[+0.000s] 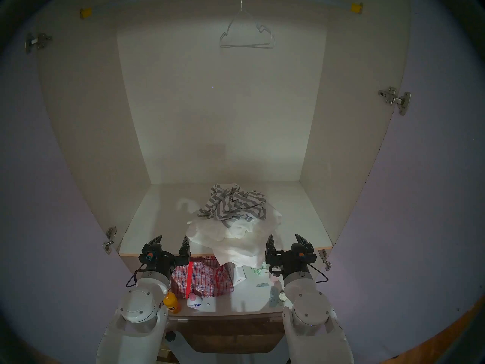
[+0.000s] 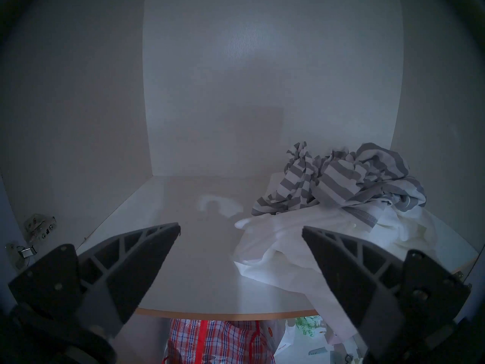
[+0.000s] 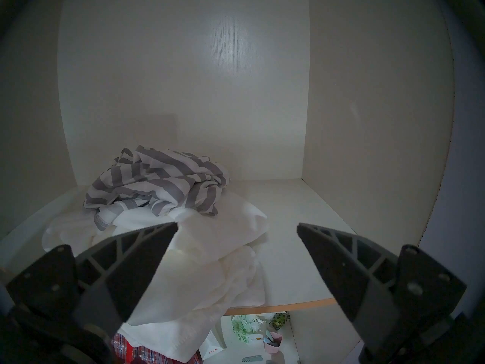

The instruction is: Sort tops into two piles: light colors and dark colors

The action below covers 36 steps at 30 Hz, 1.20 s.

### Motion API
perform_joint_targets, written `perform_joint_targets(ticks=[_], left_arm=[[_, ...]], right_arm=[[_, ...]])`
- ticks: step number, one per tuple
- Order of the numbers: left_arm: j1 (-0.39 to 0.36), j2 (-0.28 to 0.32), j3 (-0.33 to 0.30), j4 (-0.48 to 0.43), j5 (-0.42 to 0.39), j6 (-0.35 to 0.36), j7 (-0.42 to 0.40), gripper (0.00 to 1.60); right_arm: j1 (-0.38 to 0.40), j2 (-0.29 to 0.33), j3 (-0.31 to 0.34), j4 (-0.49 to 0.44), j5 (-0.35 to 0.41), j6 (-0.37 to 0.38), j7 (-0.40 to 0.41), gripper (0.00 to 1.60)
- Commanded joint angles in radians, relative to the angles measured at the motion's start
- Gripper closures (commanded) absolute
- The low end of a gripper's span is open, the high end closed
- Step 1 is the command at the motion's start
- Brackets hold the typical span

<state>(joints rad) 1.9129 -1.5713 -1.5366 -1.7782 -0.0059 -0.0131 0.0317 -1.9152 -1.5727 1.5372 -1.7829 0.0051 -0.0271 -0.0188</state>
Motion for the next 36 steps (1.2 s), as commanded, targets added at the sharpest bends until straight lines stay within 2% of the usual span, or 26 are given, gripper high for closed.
perform_joint_targets(ticks=[1, 5, 6, 7, 10, 13, 17, 23, 29, 30, 31, 35, 36], left_arm=[[-0.005, 0.0, 0.002, -0.023, -0.001, -0.005, -0.003, 0.0], [-0.006, 0.0, 0.002, -0.022, -0.001, -0.005, -0.003, 0.0], [-0.006, 0.0, 0.002, -0.022, -0.001, -0.005, -0.002, 0.0], [-0.006, 0.001, 0.003, -0.022, -0.001, -0.005, -0.002, 0.0], [-0.005, 0.001, 0.003, -0.023, -0.002, -0.005, -0.003, 0.0], [-0.005, 0.001, 0.003, -0.023, -0.002, -0.005, -0.002, 0.0], [-0.006, 0.001, 0.003, -0.022, -0.002, -0.005, -0.002, 0.0], [-0.007, 0.001, 0.003, -0.019, -0.001, -0.006, 0.0, 0.0], [-0.008, 0.001, 0.003, -0.018, -0.001, -0.006, 0.0, 0.0], [-0.007, 0.001, 0.003, -0.019, -0.001, -0.006, 0.0, 0.0], [-0.007, 0.001, 0.003, -0.019, -0.001, -0.006, 0.0, 0.0], [-0.007, 0.001, 0.003, -0.02, -0.001, -0.006, 0.0, 0.0], [-0.007, 0.001, 0.003, -0.019, -0.001, -0.006, 0.0, 0.0]], right_arm=[[0.05, 0.026, -0.004, -0.009, 0.07, 0.056, 0.094, 0.0], [0.119, 0.034, -0.008, 0.019, 0.127, 0.115, 0.17, 0.0], [0.141, 0.034, -0.006, 0.028, 0.161, 0.136, 0.211, 0.0], [0.161, 0.032, -0.004, 0.037, 0.169, 0.155, 0.231, 0.0], [0.208, 0.011, -0.003, 0.066, 0.152, 0.142, 0.244, 0.0], [0.287, -0.03, -0.012, 0.12, 0.13, 0.184, 0.161, 0.0], [0.376, -0.029, -0.029, 0.209, 0.151, 0.178, 0.123, 0.0], [0.487, -0.049, -0.046, 0.322, 0.148, 0.176, 0.121, 0.0], [0.58, -0.073, -0.047, 0.395, 0.139, 0.173, 0.107, 0.0], [0.625, -0.073, -0.049, 0.441, 0.142, 0.178, 0.103, 0.0], [0.619, -0.084, -0.043, 0.439, 0.134, 0.178, 0.093, 0.0], [0.716, -0.084, -0.04, 0.568, 0.139, 0.198, 0.104, 0.0], [0.714, -0.082, -0.041, 0.573, 0.141, 0.207, 0.12, 0.0]])
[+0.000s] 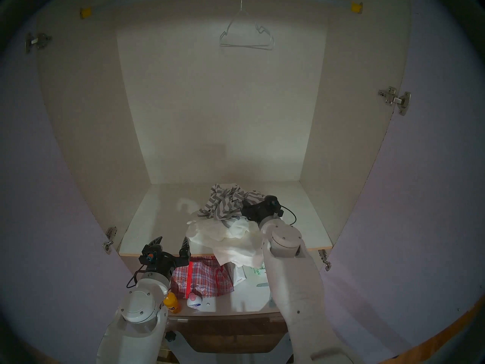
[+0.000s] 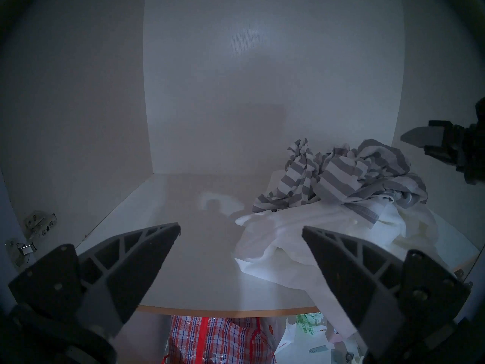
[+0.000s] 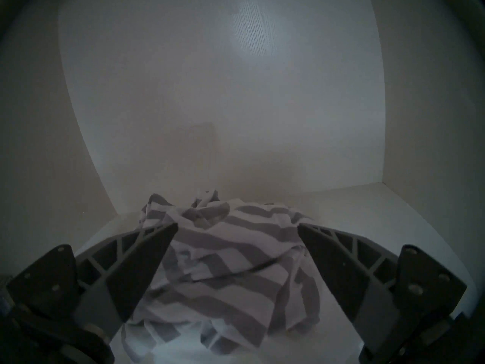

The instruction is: Sort tops into two piles: light colors and dark colors

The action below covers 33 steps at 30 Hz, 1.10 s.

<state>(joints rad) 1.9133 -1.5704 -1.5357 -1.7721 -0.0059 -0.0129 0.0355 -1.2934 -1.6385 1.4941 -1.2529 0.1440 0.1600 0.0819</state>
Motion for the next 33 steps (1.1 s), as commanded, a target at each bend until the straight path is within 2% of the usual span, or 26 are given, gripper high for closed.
perform_joint_targets(ticks=[1, 3, 4, 5, 9, 10, 13, 16, 17, 18, 22, 23, 25, 26, 27, 30, 33], left_arm=[[-0.008, 0.0, 0.003, -0.025, -0.001, -0.006, -0.003, 0.0], [-0.008, 0.0, 0.003, -0.024, -0.001, -0.006, -0.003, 0.0], [-0.009, 0.0, 0.003, -0.023, -0.001, -0.006, -0.003, 0.0], [-0.009, 0.0, 0.003, -0.022, -0.001, -0.006, -0.002, 0.0], [-0.01, 0.0, 0.003, -0.022, -0.001, -0.007, -0.002, 0.0], [-0.01, 0.0, 0.003, -0.022, -0.001, -0.007, -0.002, 0.0], [-0.01, 0.0, 0.003, -0.022, -0.001, -0.007, -0.001, 0.0], [-0.01, 0.0, 0.003, -0.022, -0.001, -0.007, -0.001, 0.0], [-0.009, 0.0, 0.003, -0.023, -0.001, -0.007, -0.002, 0.0], [-0.009, 0.0, 0.003, -0.023, -0.001, -0.007, -0.002, 0.0], [-0.008, 0.001, 0.003, -0.024, -0.001, -0.007, -0.002, 0.0], [-0.008, 0.001, 0.003, -0.024, -0.001, -0.007, -0.002, 0.0], [-0.008, 0.001, 0.003, -0.025, -0.001, -0.007, -0.002, 0.0], [-0.008, 0.001, 0.003, -0.026, -0.002, -0.006, -0.002, 0.0], [-0.007, 0.001, 0.003, -0.026, -0.002, -0.006, -0.003, 0.0], [-0.007, 0.002, 0.004, -0.027, -0.002, -0.006, -0.003, 0.0], [-0.006, 0.002, 0.004, -0.028, -0.003, -0.005, -0.003, 0.0]], right_arm=[[0.115, -0.013, 0.001, 0.076, 0.007, 0.023, 0.032, 0.0], [0.147, -0.009, -0.004, 0.125, 0.007, 0.025, 0.045, 0.0], [0.187, -0.008, -0.005, 0.182, 0.01, 0.024, 0.051, 0.0], [0.166, -0.012, -0.005, 0.161, 0.002, 0.017, 0.044, 0.0], [0.238, -0.015, -0.004, 0.267, 0.0, -0.001, 0.04, 0.0], [0.27, -0.011, -0.008, 0.311, -0.003, -0.01, 0.044, 1.6], [0.308, 0.004, -0.032, 0.361, -0.027, -0.071, 0.052, 1.6], [0.291, 0.017, -0.072, 0.336, -0.053, -0.147, 0.068, 1.6], [0.279, 0.027, -0.088, 0.318, -0.06, -0.194, 0.074, 1.6], [0.28, 0.032, -0.096, 0.31, -0.067, -0.204, 0.076, 1.6], [0.236, 0.052, -0.095, 0.207, -0.051, -0.372, 0.087, 1.6], [0.236, 0.052, -0.095, 0.207, -0.051, -0.372, 0.087, 1.6], [0.202, 0.055, -0.078, 0.118, -0.046, -0.406, 0.061, 1.6], [0.199, 0.057, -0.075, 0.107, -0.044, -0.417, 0.063, 1.6], [0.193, 0.047, -0.057, 0.082, -0.051, -0.429, 0.024, 1.6], [0.196, 0.04, -0.018, 0.03, -0.048, -0.411, -0.017, 1.6], [0.225, 0.045, -0.003, 0.027, -0.082, -0.385, -0.082, 1.6]])
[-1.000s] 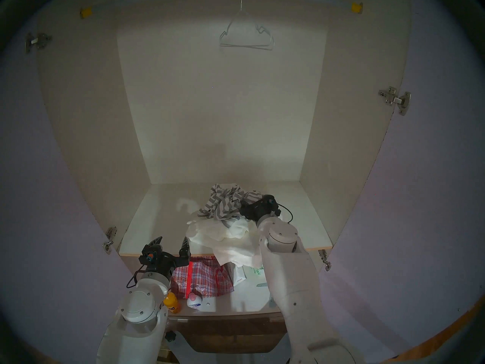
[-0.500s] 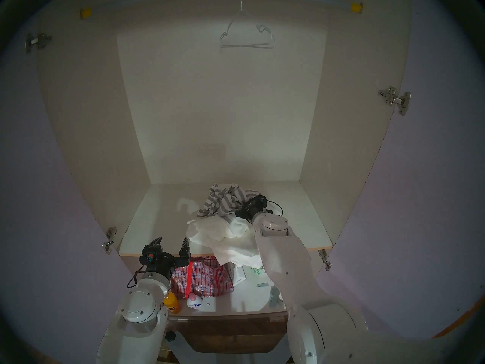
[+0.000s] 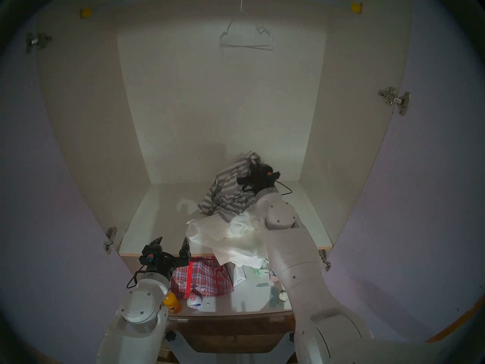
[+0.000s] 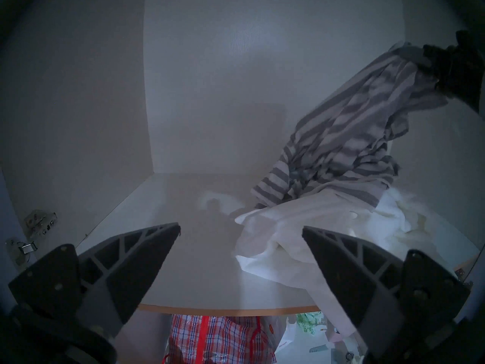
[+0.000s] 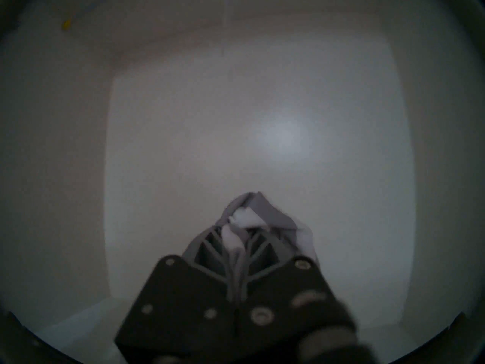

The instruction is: Sort tops into two piles: light colors and dark colors

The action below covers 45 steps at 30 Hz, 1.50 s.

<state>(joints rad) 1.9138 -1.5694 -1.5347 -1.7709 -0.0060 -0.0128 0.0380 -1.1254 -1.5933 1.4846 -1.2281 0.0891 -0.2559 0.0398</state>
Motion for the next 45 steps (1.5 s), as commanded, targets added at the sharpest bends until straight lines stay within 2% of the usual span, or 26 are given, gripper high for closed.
perform_joint_targets(ticks=[1, 5, 10, 14, 19, 24, 27, 30, 36, 38, 45], left_arm=[[-0.007, 0.001, 0.003, -0.029, -0.003, -0.006, -0.006, 0.0], [-0.007, 0.001, 0.003, -0.029, -0.003, -0.006, -0.006, 0.0], [-0.008, 0.001, 0.003, -0.027, -0.002, -0.006, -0.005, 0.0], [-0.009, 0.0, 0.003, -0.025, -0.001, -0.007, -0.004, 0.0], [-0.008, 0.001, 0.003, -0.026, -0.002, -0.007, -0.004, 0.0], [-0.008, 0.001, 0.003, -0.027, -0.002, -0.006, -0.004, 0.0], [-0.007, 0.001, 0.003, -0.028, -0.002, -0.006, -0.005, 0.0], [-0.007, 0.001, 0.003, -0.028, -0.002, -0.006, -0.005, 0.0], [-0.008, 0.001, 0.003, -0.026, -0.002, -0.007, -0.004, 0.0], [-0.008, 0.001, 0.003, -0.027, -0.002, -0.006, -0.004, 0.0], [-0.009, 0.001, 0.003, -0.025, -0.001, -0.007, -0.003, 0.0]], right_arm=[[0.076, 0.001, 0.013, 0.021, -0.039, 0.023, -0.07, 1.6], [0.144, 0.014, 0.025, 0.094, -0.048, 0.024, -0.153, 1.6], [0.232, 0.042, 0.051, 0.198, -0.033, -0.012, -0.196, 1.6], [0.29, 0.063, 0.077, 0.233, -0.027, -0.025, -0.193, 1.6], [0.334, 0.082, 0.09, 0.215, -0.03, -0.039, -0.183, 1.6], [0.377, 0.099, 0.095, 0.222, -0.042, -0.02, -0.193, 1.6], [0.4, 0.114, 0.091, 0.278, -0.078, -0.032, -0.225, 1.6], [0.427, 0.119, 0.116, 0.334, -0.074, -0.04, -0.258, 1.6], [0.492, 0.149, 0.139, 0.433, -0.071, -0.058, -0.254, 1.6], [0.506, 0.156, 0.137, 0.465, -0.084, -0.089, -0.27, 1.6], [0.567, 0.174, 0.149, 0.488, -0.076, -0.092, -0.264, 1.6]])
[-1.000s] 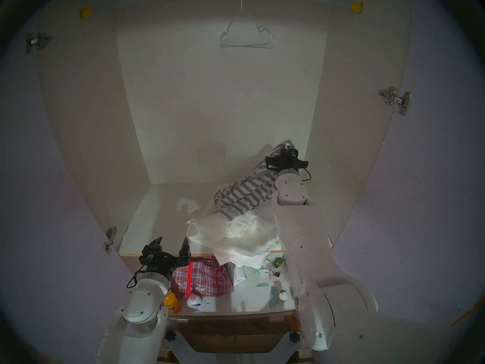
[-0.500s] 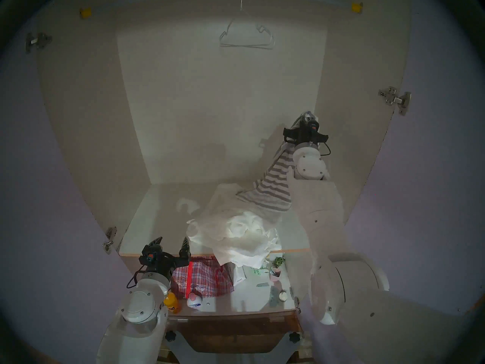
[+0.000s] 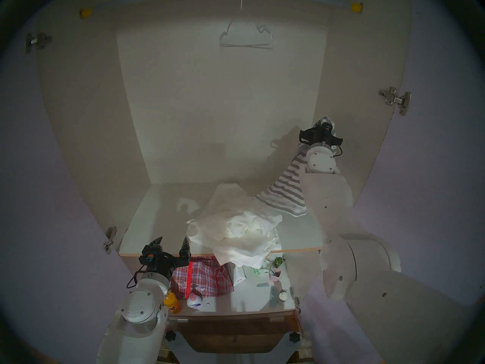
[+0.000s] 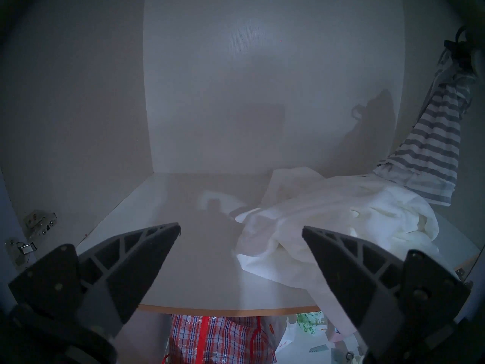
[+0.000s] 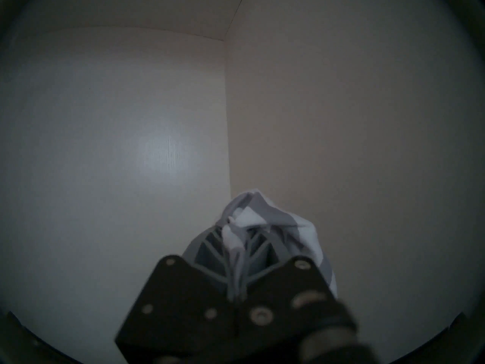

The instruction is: Sort tops into two piles: light colors and dark colors

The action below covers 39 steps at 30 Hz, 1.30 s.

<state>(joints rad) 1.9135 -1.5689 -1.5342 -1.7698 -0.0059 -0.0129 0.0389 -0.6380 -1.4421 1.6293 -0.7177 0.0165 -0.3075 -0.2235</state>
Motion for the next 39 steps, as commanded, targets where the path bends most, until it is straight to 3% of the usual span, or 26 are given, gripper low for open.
perform_joint_targets(ticks=[1, 8, 11, 14, 17, 18, 19, 20, 21, 24, 27, 28, 29, 31, 33, 34, 36, 38, 39], left_arm=[[-0.009, 0.0, 0.003, -0.026, -0.002, -0.007, -0.004, 0.0], [-0.007, 0.001, 0.003, -0.03, -0.003, -0.006, -0.006, 0.0], [-0.006, 0.001, 0.003, -0.031, -0.004, -0.005, -0.006, 0.0], [-0.007, 0.001, 0.003, -0.029, -0.003, -0.006, -0.006, 0.0], [-0.006, 0.001, 0.003, -0.031, -0.003, -0.005, -0.006, 0.0], [-0.007, 0.001, 0.003, -0.03, -0.003, -0.005, -0.006, 0.0], [-0.007, 0.001, 0.003, -0.03, -0.003, -0.005, -0.006, 0.0], [-0.007, 0.001, 0.003, -0.03, -0.003, -0.005, -0.006, 0.0], [-0.007, 0.001, 0.003, -0.029, -0.003, -0.006, -0.005, 0.0], [-0.008, 0.001, 0.003, -0.028, -0.002, -0.006, -0.004, 0.0], [-0.008, 0.001, 0.003, -0.026, -0.002, -0.007, -0.004, 0.0], [-0.009, 0.001, 0.003, -0.026, -0.002, -0.007, -0.004, 0.0], [-0.009, 0.001, 0.003, -0.026, -0.002, -0.007, -0.003, 0.0], [-0.009, 0.001, 0.003, -0.025, -0.002, -0.007, -0.003, 0.0], [-0.008, 0.001, 0.003, -0.027, -0.002, -0.007, -0.004, 0.0], [-0.009, 0.001, 0.003, -0.026, -0.002, -0.007, -0.003, 0.0], [-0.008, 0.001, 0.003, -0.026, -0.002, -0.007, -0.004, 0.0], [-0.008, 0.001, 0.003, -0.027, -0.002, -0.007, -0.004, 0.0], [-0.009, 0.001, 0.003, -0.026, -0.002, -0.007, -0.003, 0.0]], right_arm=[[0.089, 0.025, 0.004, -0.017, -0.003, -0.045, 0.003, 1.6], [0.113, 0.027, -0.008, 0.018, -0.028, -0.078, -0.016, 1.6], [0.076, 0.016, -0.04, 0.051, -0.097, -0.047, -0.108, 1.6], [0.02, -0.025, -0.009, 0.071, -0.059, 0.009, -0.16, 1.6], [-0.033, -0.068, 0.044, 0.044, 0.004, 0.085, -0.133, 1.6], [-0.04, -0.098, 0.082, 0.048, 0.048, 0.151, -0.141, 1.6], [-0.04, -0.098, 0.082, 0.048, 0.048, 0.151, -0.141, 1.6], [-0.048, -0.126, 0.104, 0.057, 0.062, 0.171, -0.189, 1.6], [-0.042, -0.163, 0.147, 0.084, 0.126, 0.219, -0.217, 1.6], [0.004, -0.19, 0.206, 0.132, 0.228, 0.305, -0.309, 1.6], [0.05, -0.177, 0.216, 0.169, 0.285, 0.382, -0.357, 1.6], [0.069, -0.166, 0.202, 0.191, 0.283, 0.403, -0.37, 1.28], [0.078, -0.161, 0.199, 0.188, 0.292, 0.409, -0.358, 0.0], [0.082, -0.143, 0.155, 0.177, 0.259, 0.458, -0.323, 0.0], [0.062, -0.142, 0.128, 0.128, 0.245, 0.451, -0.305, 0.0], [0.039, -0.139, 0.082, 0.096, 0.195, 0.431, -0.345, 0.0], [0.002, -0.136, 0.049, 0.037, 0.162, 0.474, -0.384, 0.0], [-0.062, -0.127, 0.002, -0.04, 0.105, 0.479, -0.347, 0.0], [-0.092, -0.119, -0.016, -0.075, 0.103, 0.511, -0.283, 0.0]])
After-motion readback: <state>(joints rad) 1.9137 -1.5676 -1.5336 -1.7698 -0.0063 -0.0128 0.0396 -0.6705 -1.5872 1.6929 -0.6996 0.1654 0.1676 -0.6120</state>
